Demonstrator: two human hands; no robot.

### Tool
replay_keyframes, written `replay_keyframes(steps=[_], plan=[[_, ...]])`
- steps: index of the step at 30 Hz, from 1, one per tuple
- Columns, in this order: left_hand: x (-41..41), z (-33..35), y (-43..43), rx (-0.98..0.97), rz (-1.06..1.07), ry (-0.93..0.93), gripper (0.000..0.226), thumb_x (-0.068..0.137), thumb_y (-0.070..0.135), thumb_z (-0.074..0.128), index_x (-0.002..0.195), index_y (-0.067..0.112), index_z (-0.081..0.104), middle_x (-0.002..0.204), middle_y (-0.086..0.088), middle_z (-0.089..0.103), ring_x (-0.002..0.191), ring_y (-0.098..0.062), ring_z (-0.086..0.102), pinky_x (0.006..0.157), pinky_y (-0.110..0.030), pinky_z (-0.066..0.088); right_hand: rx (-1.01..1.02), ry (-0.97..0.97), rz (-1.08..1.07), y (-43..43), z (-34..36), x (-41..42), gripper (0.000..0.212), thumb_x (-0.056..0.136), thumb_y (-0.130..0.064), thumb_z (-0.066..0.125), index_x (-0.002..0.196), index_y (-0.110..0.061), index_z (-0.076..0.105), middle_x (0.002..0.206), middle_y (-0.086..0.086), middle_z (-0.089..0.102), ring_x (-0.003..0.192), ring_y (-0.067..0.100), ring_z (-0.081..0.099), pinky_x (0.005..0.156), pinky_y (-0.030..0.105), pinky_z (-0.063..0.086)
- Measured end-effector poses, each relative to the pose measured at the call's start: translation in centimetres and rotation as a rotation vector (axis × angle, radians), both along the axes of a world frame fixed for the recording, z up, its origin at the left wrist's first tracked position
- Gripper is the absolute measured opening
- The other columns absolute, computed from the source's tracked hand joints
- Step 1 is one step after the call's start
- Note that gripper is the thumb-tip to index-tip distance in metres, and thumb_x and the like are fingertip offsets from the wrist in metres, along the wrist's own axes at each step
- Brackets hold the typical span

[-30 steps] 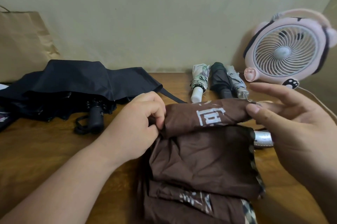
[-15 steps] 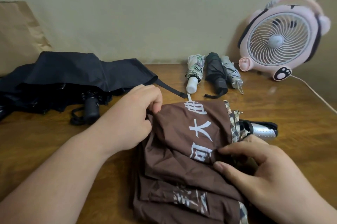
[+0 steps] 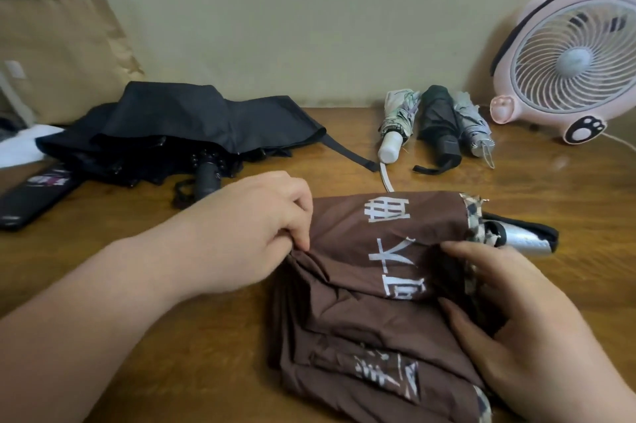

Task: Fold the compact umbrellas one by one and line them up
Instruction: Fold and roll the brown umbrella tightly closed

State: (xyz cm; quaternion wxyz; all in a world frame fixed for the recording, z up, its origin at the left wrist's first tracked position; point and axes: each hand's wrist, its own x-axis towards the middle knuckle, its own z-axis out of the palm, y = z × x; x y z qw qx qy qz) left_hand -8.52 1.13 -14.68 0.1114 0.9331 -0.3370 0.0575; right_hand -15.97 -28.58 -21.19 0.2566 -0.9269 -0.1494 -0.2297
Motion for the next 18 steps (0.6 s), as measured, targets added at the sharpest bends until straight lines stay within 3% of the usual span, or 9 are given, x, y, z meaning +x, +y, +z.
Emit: replay_keyframes(steps=[3,6,10,13,16,18], plan=[[-1.8,-1.5,-0.3,-0.101,0.089,0.018,0.036,0.087,0.036,0.040,0.077,0.034,0.074,0.096,0.023,0.057,0.102,0.001,0.050,0.090,-0.021,0.039,-0.080,-0.127,0.011,-0.3,0.0,-0.3,0.053,0.069,-0.009,0.077,0.118,-0.026,0.067,0.093,-0.008,0.056,0.085,0.020,0.056,0.072,0.028,0.042],[-2.9,-2.3,-1.3,-0.186,0.220,0.035,0.054,0.092,0.067,0.029,0.064,0.032,0.060,0.088,0.019,0.058,0.094,-0.002,0.051,0.085,-0.030,0.042,-0.135,-0.182,0.125,-0.2,0.2,-0.5,0.036,0.069,-0.020,0.060,0.101,-0.014,0.075,0.090,-0.017,0.047,0.081,0.015,0.051,0.071,0.035,0.041],[-3.1,-2.2,-2.9,0.034,0.278,-0.024,0.058,0.081,0.084,0.037,0.066,0.029,0.052,0.089,0.018,0.049,0.092,-0.005,0.044,0.094,-0.031,0.035,0.043,-0.102,0.217,-0.8,0.1,-0.9,0.025,0.076,-0.021,0.062,0.098,-0.020,0.074,0.087,-0.012,0.056,0.081,0.013,0.058,0.068,0.037,0.046],[-3.0,-1.7,-2.9,0.125,0.175,-0.046,0.056,0.076,0.084,0.051,0.070,0.028,0.050,0.103,0.020,0.041,0.102,-0.008,0.034,0.102,-0.031,0.027,0.348,0.039,0.265,-1.1,0.3,-1.4,0.012,0.080,-0.024,0.074,0.091,-0.028,0.077,0.084,-0.006,0.063,0.079,0.015,0.064,0.069,0.024,0.048],[-2.7,-1.1,-3.0,0.135,0.034,-0.068,0.044,0.081,0.074,0.062,0.075,0.031,0.052,0.139,0.021,0.034,0.135,-0.010,0.023,0.118,-0.034,0.017,0.454,0.056,0.184,-0.5,-0.1,-2.0,0.012,0.079,-0.044,0.075,0.085,-0.034,0.078,0.080,-0.005,0.065,0.072,0.013,0.063,0.065,0.017,0.046],[-2.4,-0.8,-3.5,0.146,-0.057,-0.023,0.033,0.086,0.063,0.067,0.083,0.033,0.054,0.159,0.027,0.021,0.151,-0.003,0.007,0.125,-0.030,0.003,0.522,0.045,0.191,0.1,-0.3,-2.4,0.010,0.079,-0.033,0.077,0.088,-0.033,0.079,0.080,-0.003,0.066,0.071,0.014,0.064,0.066,0.019,0.047]])
